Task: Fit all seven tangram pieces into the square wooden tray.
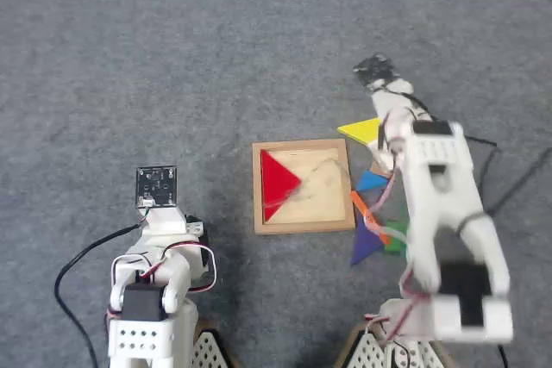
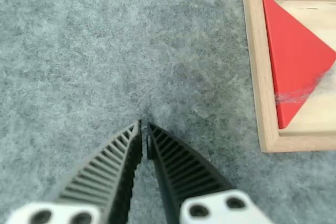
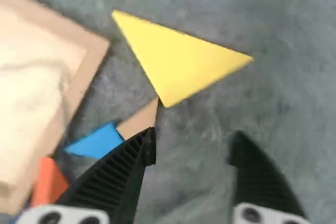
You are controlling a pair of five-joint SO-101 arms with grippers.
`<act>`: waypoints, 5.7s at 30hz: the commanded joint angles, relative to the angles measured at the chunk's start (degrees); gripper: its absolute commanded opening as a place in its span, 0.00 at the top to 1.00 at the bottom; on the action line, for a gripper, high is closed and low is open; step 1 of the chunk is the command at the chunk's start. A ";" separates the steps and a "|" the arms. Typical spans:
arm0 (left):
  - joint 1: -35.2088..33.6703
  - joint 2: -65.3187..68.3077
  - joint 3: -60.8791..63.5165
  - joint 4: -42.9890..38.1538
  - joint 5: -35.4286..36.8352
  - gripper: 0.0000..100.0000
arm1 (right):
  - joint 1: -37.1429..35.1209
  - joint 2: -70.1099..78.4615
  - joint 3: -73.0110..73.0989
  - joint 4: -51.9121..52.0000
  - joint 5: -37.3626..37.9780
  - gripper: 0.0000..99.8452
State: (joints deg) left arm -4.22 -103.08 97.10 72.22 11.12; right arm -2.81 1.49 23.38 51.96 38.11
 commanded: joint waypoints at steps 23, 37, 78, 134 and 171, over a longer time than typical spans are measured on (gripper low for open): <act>-0.35 -1.14 -0.66 0.09 -0.62 0.99 | -2.24 34.33 -34.20 12.62 31.30 0.54; -0.35 -1.14 -0.66 0.09 -0.62 0.99 | 0.04 32.40 -34.29 23.25 31.21 0.86; -0.35 -1.14 -0.66 0.09 -0.62 0.99 | -1.36 33.54 -34.29 12.79 37.89 0.70; -0.35 -1.14 -0.66 0.09 -0.62 0.99 | 13.85 -24.84 14.68 3.47 -24.44 0.79; -0.35 -1.14 -0.66 0.09 -0.62 0.99 | 19.03 12.44 -3.60 4.26 -27.52 0.73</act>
State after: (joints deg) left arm -4.22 -103.08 97.10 72.22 11.12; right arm 15.30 13.98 21.89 56.18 11.21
